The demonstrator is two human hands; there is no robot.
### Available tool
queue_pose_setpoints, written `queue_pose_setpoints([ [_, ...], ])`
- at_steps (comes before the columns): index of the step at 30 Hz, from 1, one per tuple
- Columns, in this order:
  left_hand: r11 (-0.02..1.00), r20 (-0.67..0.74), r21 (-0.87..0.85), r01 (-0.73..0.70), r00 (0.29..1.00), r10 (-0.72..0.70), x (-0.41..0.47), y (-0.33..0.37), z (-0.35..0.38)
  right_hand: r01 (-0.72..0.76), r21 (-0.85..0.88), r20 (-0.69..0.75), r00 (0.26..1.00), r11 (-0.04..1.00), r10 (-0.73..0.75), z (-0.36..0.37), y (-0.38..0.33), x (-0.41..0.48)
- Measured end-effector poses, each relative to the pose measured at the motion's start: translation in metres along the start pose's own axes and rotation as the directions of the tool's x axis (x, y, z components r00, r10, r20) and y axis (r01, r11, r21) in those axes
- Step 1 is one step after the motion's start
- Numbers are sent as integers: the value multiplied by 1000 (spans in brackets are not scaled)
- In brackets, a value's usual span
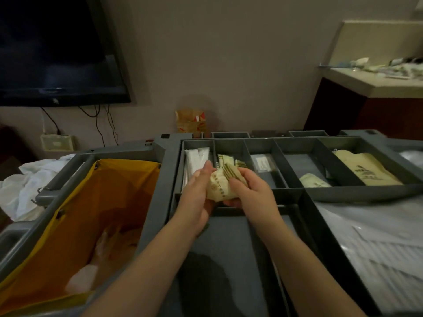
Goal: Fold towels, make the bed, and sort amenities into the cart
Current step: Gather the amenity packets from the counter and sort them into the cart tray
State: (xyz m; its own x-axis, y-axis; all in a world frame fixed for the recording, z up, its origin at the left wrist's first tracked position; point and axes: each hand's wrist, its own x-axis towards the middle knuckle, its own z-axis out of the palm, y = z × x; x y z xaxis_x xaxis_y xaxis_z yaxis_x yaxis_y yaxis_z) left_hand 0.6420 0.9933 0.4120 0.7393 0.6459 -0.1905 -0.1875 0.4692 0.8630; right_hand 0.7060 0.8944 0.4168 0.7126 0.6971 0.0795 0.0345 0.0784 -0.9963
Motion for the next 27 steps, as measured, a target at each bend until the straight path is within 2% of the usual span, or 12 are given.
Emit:
queue_pose_setpoints([
  [3,999,73,46,-4,997,0,-3,-22,25,-7,18,-45,999,1000,7,-42,-4,-3],
  [5,990,101,143,5,995,-20,-9,-38,44,6,7,-108,994,1000,-6,-71,-5,-5],
  [8,946,52,321,-56,998,42,-13,-61,77,33,-47,-207,977,998,-42,-109,-4,-6],
  [11,949,-26,303,-90,994,102,-17,-76,107,57,-45,-262,963,997,-67,-135,-1,-8],
  [13,957,-78,280,-74,992,100,-17,-82,117,41,-67,-223,973,997,-55,-150,-1,-10],
  [16,934,-56,356,-36,997,60,-14,-88,121,-76,-136,-8,997,988,76,-179,-8,-9],
  [18,898,-4,441,-4,1000,6,-12,-90,125,-140,-239,133,976,961,175,-196,-14,-7],
  [20,882,-39,470,31,999,-15,-9,-91,131,-142,-284,188,962,948,200,-207,-17,-4],
  [21,898,-104,435,62,994,-18,-7,-92,131,-126,-270,168,970,955,175,-211,-16,-1],
  [23,951,-228,290,109,973,-42,-2,-92,128,-80,-230,-2,997,970,82,-218,-11,14],
  [25,981,-273,168,101,961,-53,1,-91,123,-73,-234,-208,978,969,23,-228,-1,37],
  [27,992,-270,104,74,962,-43,2,-89,119,-138,-333,-249,967,933,54,-235,10,56],
])
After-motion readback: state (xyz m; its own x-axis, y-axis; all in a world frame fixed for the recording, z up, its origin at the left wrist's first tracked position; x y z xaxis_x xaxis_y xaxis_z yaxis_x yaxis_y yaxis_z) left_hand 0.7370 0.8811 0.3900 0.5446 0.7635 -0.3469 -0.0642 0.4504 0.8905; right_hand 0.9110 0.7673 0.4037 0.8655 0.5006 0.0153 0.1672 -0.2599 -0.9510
